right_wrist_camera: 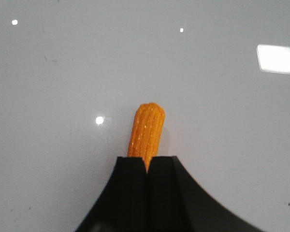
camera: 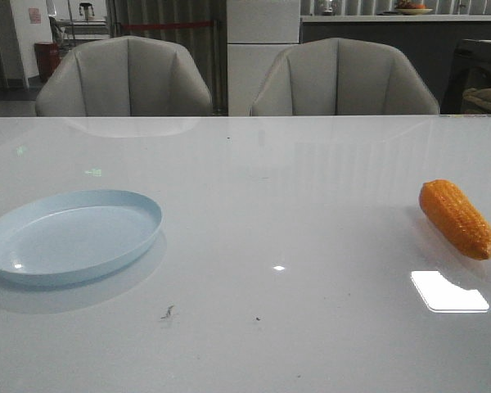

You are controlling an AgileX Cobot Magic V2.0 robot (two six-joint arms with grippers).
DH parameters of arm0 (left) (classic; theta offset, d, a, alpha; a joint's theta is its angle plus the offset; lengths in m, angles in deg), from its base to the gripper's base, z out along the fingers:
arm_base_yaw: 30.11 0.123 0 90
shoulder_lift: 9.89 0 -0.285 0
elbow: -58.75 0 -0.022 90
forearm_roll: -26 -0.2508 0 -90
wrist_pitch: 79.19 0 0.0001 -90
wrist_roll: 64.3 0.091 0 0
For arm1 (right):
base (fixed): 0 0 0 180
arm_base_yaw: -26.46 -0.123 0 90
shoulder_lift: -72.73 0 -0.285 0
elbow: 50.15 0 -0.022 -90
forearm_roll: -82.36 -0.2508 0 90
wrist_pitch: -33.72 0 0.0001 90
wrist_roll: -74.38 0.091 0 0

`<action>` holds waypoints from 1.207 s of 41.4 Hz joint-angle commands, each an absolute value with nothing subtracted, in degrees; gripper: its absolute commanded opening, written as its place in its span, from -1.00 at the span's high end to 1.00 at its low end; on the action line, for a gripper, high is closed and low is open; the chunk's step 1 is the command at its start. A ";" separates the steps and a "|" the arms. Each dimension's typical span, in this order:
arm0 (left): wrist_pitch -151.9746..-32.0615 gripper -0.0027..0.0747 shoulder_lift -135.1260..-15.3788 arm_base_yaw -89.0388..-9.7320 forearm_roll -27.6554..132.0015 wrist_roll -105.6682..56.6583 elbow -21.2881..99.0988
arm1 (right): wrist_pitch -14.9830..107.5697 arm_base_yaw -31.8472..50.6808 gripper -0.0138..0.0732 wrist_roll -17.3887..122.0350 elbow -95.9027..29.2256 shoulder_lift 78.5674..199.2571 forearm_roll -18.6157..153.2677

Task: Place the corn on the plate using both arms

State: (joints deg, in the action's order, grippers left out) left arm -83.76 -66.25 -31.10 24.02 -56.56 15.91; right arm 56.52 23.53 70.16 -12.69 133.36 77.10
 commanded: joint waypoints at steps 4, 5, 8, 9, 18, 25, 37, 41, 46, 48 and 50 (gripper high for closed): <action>-79.19 0.70 -69.64 -31.08 24.19 -56.74 17.93 | 54.29 23.34 0.55 69.92 -14.70 136.15 75.71; -79.19 0.70 -70.03 -31.08 24.50 -56.74 17.93 | 54.05 23.34 0.55 69.92 -14.70 136.28 75.26; -79.19 0.70 -70.95 -31.08 26.55 -56.74 17.93 | 53.35 23.34 0.55 69.92 -14.70 136.41 74.24; -79.19 0.70 -71.34 -31.08 27.50 -56.74 17.93 | 53.00 23.34 0.55 69.92 -14.70 136.41 73.51; -79.19 0.68 -72.63 -31.08 29.05 -56.74 17.93 | 53.22 23.29 0.55 69.92 -14.70 136.41 70.91; -79.19 0.32 -72.63 -31.08 22.93 -56.74 17.93 | 53.96 23.23 0.55 69.65 -14.70 136.41 70.98; -79.19 0.02 -72.63 -31.08 22.23 -56.74 17.93 | 53.96 23.23 -0.09 68.11 -14.70 136.41 73.36; -79.19 0.02 -72.63 -31.08 23.41 -56.74 17.93 | 52.99 23.23 -0.53 67.49 -14.70 136.41 73.58; -80.19 0.02 -72.99 -31.08 24.34 -56.74 17.93 | 50.32 23.23 -0.69 67.49 -14.70 136.41 73.58; -80.66 0.02 -73.27 -31.08 24.65 -56.74 17.93 | 49.38 23.23 -0.68 67.49 -14.70 136.41 73.58; -80.92 0.02 -73.62 -31.08 24.65 -56.74 17.93 | 48.91 23.23 -0.68 67.49 -14.70 136.58 73.58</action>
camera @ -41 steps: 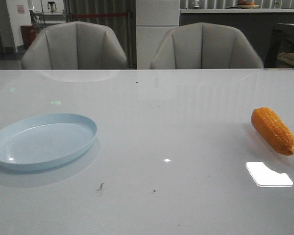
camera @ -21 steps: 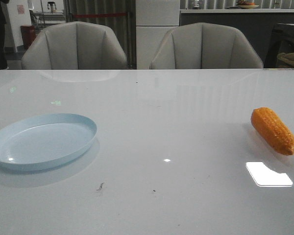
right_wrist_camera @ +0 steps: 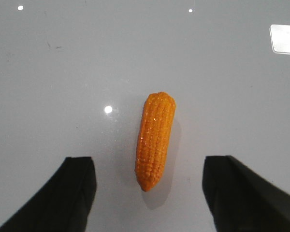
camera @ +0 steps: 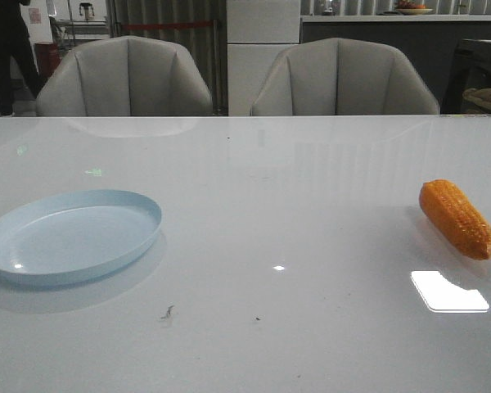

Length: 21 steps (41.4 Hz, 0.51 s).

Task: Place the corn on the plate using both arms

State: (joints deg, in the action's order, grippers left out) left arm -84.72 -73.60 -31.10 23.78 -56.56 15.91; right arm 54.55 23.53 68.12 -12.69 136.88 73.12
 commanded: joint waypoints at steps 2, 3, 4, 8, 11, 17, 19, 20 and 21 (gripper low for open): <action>-81.33 0.02 -74.06 -31.08 25.10 -56.74 18.05 | 48.22 23.23 -0.68 67.49 -14.70 136.82 73.58; -81.59 0.02 -74.33 -31.08 25.41 -56.74 18.30 | 47.97 23.23 -0.68 67.49 -14.70 136.88 73.58; -82.37 0.02 -74.77 -31.08 26.00 -56.74 18.88 | 47.90 23.23 -0.68 67.49 -14.70 137.06 73.52; -86.69 0.02 -77.33 -31.08 26.97 -56.74 21.60 | 48.49 23.23 -0.68 67.49 -14.70 137.44 73.52; -90.59 0.02 -80.22 -31.08 27.71 -56.74 24.95 | 49.75 23.23 -0.68 67.49 -14.70 137.64 73.52; -99.63 0.02 -87.67 -31.08 28.29 -56.74 33.43 | 52.29 23.23 -0.68 67.49 -14.70 137.97 73.52; -102.30 0.02 -89.97 -31.08 28.29 -56.74 36.40 | 52.71 23.23 -0.68 67.54 -14.70 137.97 73.52; -104.10 0.02 -91.53 -31.08 28.36 -56.74 37.72 | 52.83 23.23 -0.68 67.54 -14.70 137.97 73.52; -105.99 0.02 -93.11 -31.08 28.52 -56.74 39.44 | 52.94 23.23 -0.68 67.54 -14.70 137.97 73.35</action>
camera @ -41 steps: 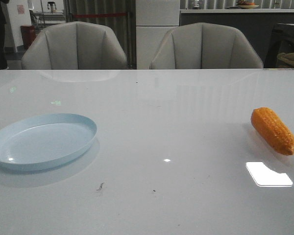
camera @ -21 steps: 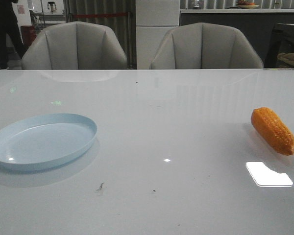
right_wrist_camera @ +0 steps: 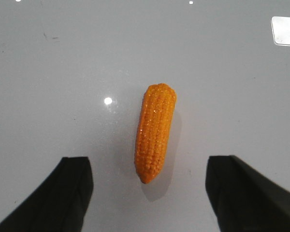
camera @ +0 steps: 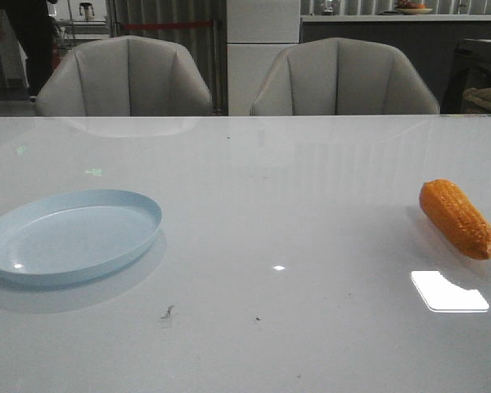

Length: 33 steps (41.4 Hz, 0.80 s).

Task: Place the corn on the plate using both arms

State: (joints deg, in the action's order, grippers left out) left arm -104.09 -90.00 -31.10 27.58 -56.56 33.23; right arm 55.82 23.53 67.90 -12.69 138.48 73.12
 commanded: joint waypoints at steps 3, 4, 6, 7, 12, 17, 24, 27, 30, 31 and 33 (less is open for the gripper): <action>-110.60 0.02 -97.05 -31.08 29.76 -56.74 43.81 | 53.50 23.23 -0.68 67.54 -14.70 137.97 72.10; -111.94 0.02 -98.25 -31.08 30.09 -56.74 45.09 | 53.72 23.23 -0.68 67.54 -14.70 137.97 71.66; -114.85 0.02 -101.03 -31.08 30.91 -56.74 48.11 | 53.98 23.23 -0.68 67.54 -14.70 137.97 70.52; -115.92 0.02 -102.24 -31.08 31.05 -56.74 49.74 | 54.13 23.23 -0.68 67.54 -14.70 137.97 70.10; -121.22 0.02 -108.63 -31.08 31.05 -56.74 55.70 | 54.58 23.23 -0.68 67.54 -14.70 137.97 68.80; -125.73 0.02 -114.20 -31.08 31.05 -56.51 61.09 | 55.35 23.23 -0.68 67.54 -14.70 137.97 68.80; -129.71 0.02 -121.41 -31.82 31.31 -54.32 65.87 | 56.35 23.23 -0.68 67.54 -14.70 137.97 68.80; -130.48 0.02 -123.89 -32.69 31.31 -53.61 66.91 | 56.35 23.23 -0.68 67.54 -14.70 137.97 68.80; -130.87 0.02 -126.14 -33.69 31.31 -53.61 67.59 | 56.35 23.23 -0.68 67.54 -14.70 137.97 68.80; -130.87 0.02 -126.48 -33.99 31.31 -53.61 67.58 | 56.43 23.23 -0.68 67.54 -14.70 137.97 68.80; -130.87 0.02 -127.81 -34.55 31.31 -53.61 67.58 | 56.47 23.23 -0.68 67.54 -14.70 137.97 68.80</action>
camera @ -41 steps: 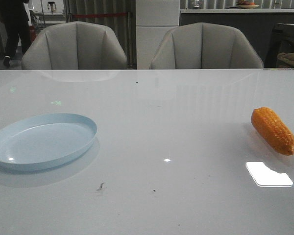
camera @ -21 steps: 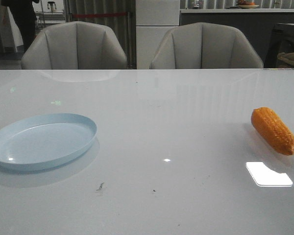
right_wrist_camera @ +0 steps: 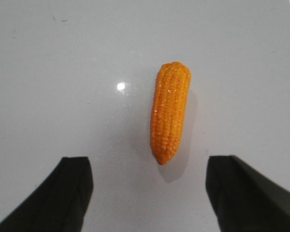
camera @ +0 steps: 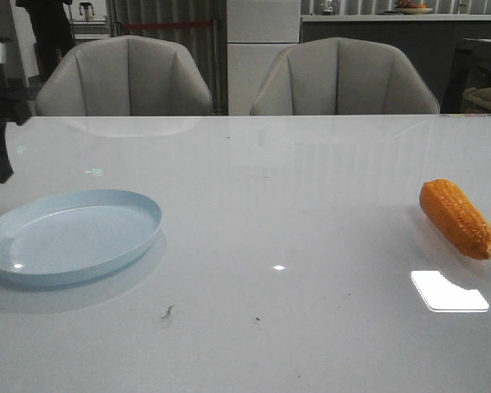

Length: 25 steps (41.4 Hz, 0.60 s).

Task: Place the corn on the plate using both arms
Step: 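Lower the left gripper onto the rim of the light blue plate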

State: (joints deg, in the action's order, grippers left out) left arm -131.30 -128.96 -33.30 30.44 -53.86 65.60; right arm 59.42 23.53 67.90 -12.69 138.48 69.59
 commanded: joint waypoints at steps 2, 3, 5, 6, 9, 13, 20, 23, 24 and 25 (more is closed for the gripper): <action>-130.87 0.02 -128.80 -35.15 31.31 -53.61 67.58 | 56.61 23.23 -0.68 67.54 -14.70 137.97 68.80; -131.01 0.02 -129.19 -35.30 31.31 -53.61 67.58 | 56.71 23.23 -0.68 67.54 -14.70 137.97 68.86; -131.35 0.02 -129.98 -35.77 31.31 -53.61 67.58 | 56.88 23.23 -0.68 67.54 -14.70 137.97 68.86; -131.34 0.02 -130.27 -35.87 31.31 -53.61 67.58 | 56.94 23.23 -0.68 67.54 -14.70 137.97 68.86; -131.34 0.02 -131.04 -36.26 31.31 -53.61 67.58 | 57.12 23.23 -0.68 67.54 -14.70 137.97 68.86; -131.04 0.02 -131.74 -36.26 31.31 -53.61 67.58 | 57.31 23.23 -0.68 67.54 -14.70 137.97 68.86; -129.49 0.02 -132.61 -36.26 30.84 -53.61 67.58 | 57.35 23.23 -0.68 67.54 -14.70 137.97 68.86; -129.48 0.02 -133.11 -36.26 30.84 -53.61 67.58 | 57.34 23.23 -0.68 67.54 -14.70 137.97 68.91; -129.48 0.02 -133.26 -36.26 30.84 -53.61 67.58 | 57.34 23.23 -0.68 67.54 -14.70 137.97 68.91; -129.48 0.02 -133.24 -36.26 30.84 -53.61 67.58 | 57.34 23.23 -0.68 67.54 -14.70 137.97 68.91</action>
State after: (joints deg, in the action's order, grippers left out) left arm -130.68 -135.82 -35.86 30.60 -53.52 65.80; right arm 60.62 23.53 67.90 -12.69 138.48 69.59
